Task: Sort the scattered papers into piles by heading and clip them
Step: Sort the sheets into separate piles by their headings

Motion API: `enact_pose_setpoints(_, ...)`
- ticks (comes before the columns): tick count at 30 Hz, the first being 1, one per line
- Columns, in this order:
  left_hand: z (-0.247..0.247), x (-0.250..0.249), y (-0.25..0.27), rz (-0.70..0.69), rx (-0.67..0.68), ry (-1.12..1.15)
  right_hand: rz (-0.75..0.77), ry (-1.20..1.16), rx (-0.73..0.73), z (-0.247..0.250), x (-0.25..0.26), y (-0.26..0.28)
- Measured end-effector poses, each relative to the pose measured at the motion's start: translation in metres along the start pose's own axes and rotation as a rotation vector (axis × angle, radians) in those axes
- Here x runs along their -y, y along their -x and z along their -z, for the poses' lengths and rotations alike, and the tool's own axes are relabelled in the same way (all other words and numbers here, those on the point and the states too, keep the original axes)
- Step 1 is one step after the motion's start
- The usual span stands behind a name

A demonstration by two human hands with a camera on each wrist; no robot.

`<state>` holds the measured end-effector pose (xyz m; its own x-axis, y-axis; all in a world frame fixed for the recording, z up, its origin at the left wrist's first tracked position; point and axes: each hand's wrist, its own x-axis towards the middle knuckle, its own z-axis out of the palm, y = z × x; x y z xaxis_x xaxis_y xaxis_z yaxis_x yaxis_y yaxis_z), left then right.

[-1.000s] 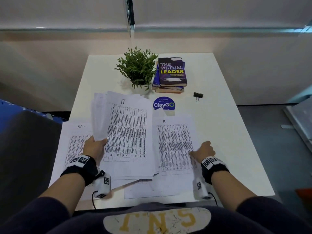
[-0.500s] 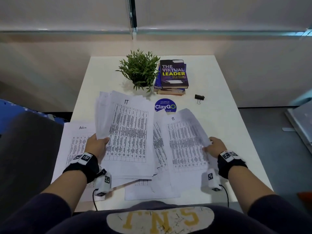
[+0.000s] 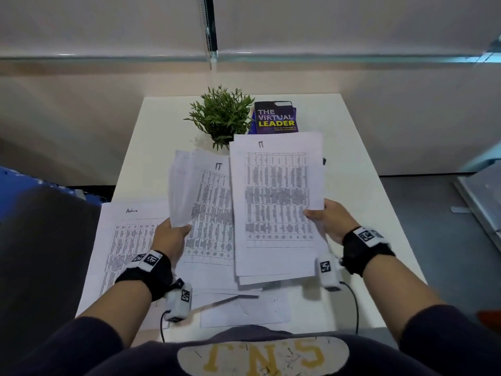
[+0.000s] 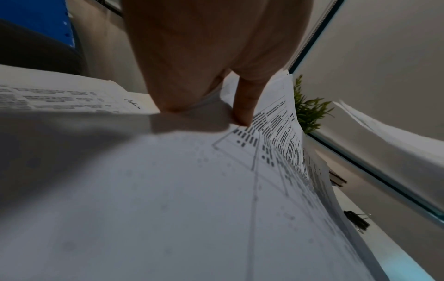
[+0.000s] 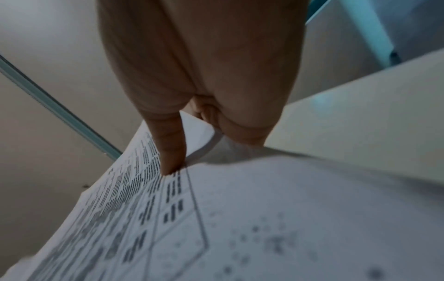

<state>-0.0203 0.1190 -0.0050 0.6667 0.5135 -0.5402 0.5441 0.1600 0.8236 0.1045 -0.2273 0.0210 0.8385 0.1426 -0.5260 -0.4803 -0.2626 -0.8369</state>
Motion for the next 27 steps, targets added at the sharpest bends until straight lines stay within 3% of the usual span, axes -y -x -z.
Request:
enact_pose_setpoints(5,-0.014,-0.008,0.016,0.019,0.072,0.061,0.033,0.031,0.038,-0.057,-0.002,0.006)
enact_pose_setpoints(11,-0.021,-0.016,0.033,0.032,0.164,0.122,0.132,0.152,0.025,-0.082,-0.009,0.007)
enact_pose_setpoints(15,-0.02,-0.015,0.036,0.089,0.099,0.2,0.182,0.081,-0.006,-0.096,-0.002,0.002)
enact_pose_setpoints(22,0.012,-0.01,0.024,-0.024,-0.046,-0.103,0.212,-0.003,0.036,-0.127,0.006,-0.009)
enact_pose_setpoints(24,0.03,-0.01,0.018,-0.05,-0.126,-0.105,0.202,0.101,-0.001,-0.131,0.002,-0.021)
enact_pose_setpoints(27,0.059,-0.006,0.009,-0.066,-0.209,-0.061,0.096,0.551,-0.162,-0.128,-0.017,-0.052)
